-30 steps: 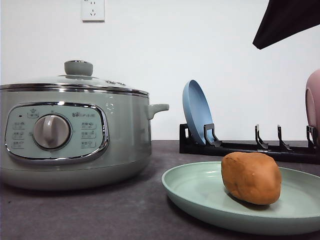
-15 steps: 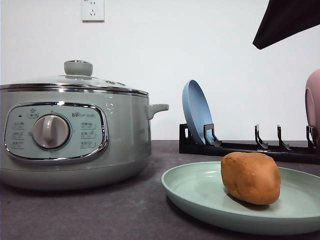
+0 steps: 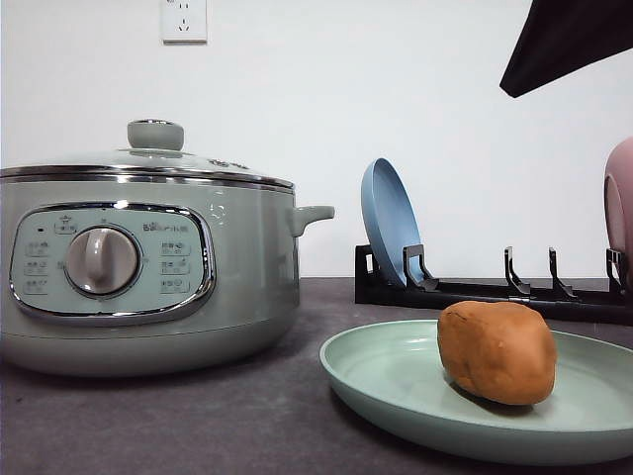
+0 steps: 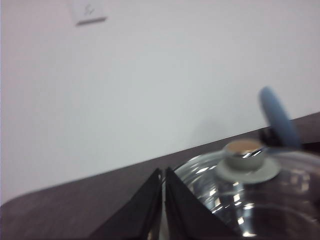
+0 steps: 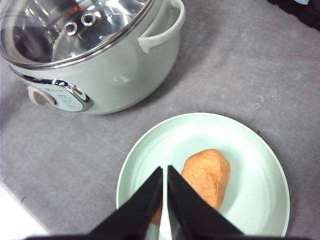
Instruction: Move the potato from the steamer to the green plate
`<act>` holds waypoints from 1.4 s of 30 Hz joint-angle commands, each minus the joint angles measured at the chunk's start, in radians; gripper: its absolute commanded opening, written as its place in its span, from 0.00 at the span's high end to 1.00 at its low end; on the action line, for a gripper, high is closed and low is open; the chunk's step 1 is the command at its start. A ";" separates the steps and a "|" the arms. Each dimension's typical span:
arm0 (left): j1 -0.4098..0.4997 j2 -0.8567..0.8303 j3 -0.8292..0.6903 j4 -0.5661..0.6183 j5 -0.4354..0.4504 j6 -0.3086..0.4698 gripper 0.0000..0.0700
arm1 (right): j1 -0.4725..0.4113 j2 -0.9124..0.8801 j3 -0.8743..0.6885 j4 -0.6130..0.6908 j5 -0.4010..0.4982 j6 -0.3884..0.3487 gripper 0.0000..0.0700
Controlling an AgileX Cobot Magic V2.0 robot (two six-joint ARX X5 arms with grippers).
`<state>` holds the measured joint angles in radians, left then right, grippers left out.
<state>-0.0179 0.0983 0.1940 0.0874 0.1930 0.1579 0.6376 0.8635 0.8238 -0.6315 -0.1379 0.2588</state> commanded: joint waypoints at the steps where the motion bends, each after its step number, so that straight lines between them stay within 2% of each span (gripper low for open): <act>1: 0.005 -0.024 -0.033 0.009 -0.022 -0.032 1.00 | 0.008 0.004 0.014 0.010 0.000 -0.009 1.00; 13: 0.015 -0.095 -0.176 -0.044 -0.039 -0.057 1.00 | 0.008 0.004 0.014 0.010 0.000 -0.009 1.00; 26: 0.015 -0.095 -0.182 -0.264 -0.039 -0.066 1.00 | 0.008 0.004 0.014 0.010 0.000 -0.009 1.00; 42: 0.015 -0.095 -0.182 -0.268 -0.039 -0.066 1.00 | 0.008 0.004 0.014 0.010 0.000 -0.009 1.00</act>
<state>-0.0048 0.0051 0.0326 -0.1726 0.1555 0.1013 0.6376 0.8635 0.8238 -0.6315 -0.1379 0.2588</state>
